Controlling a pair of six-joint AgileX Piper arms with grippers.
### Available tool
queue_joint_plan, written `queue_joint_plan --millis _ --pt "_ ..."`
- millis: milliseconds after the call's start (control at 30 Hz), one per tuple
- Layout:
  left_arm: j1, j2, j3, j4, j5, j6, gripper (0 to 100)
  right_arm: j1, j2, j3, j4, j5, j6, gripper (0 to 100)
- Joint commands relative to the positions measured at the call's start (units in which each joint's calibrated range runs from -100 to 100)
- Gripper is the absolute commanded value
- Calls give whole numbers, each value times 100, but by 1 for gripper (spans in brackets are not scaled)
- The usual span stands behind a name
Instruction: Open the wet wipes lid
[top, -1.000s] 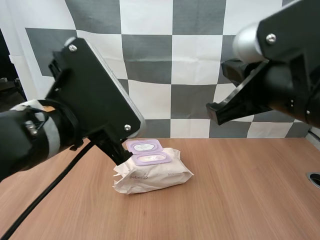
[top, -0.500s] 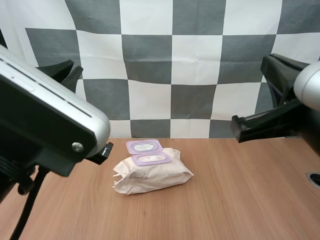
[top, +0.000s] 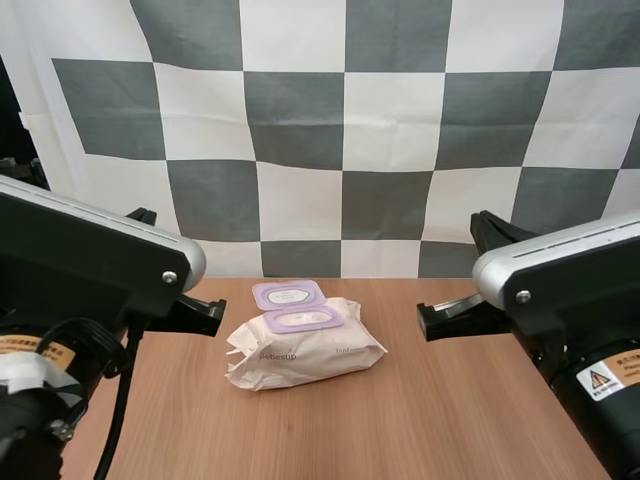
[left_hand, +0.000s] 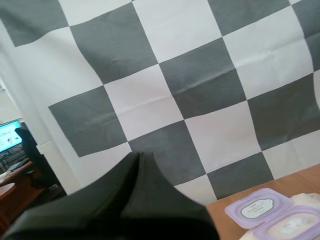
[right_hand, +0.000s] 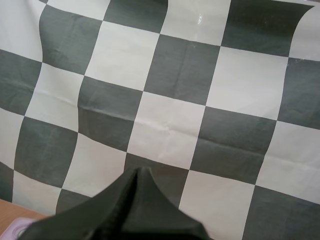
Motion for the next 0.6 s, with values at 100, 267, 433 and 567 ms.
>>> queue_joint_plan --millis 100,267,433,567 --pt "2 0 -65 195 53 -1114 0 1 0 -10 -128 -2 -19 0" --pt "-39 0 -66 160 599 -1387 0 1 0 -10 -128 838 276 0" --pt "-65 0 57 160 405 -1700 0 -20 0 -10 -161 1550 287 0" --pt "-65 0 937 210 -992 -1701 0 -59 0 390 -161 812 287 0"
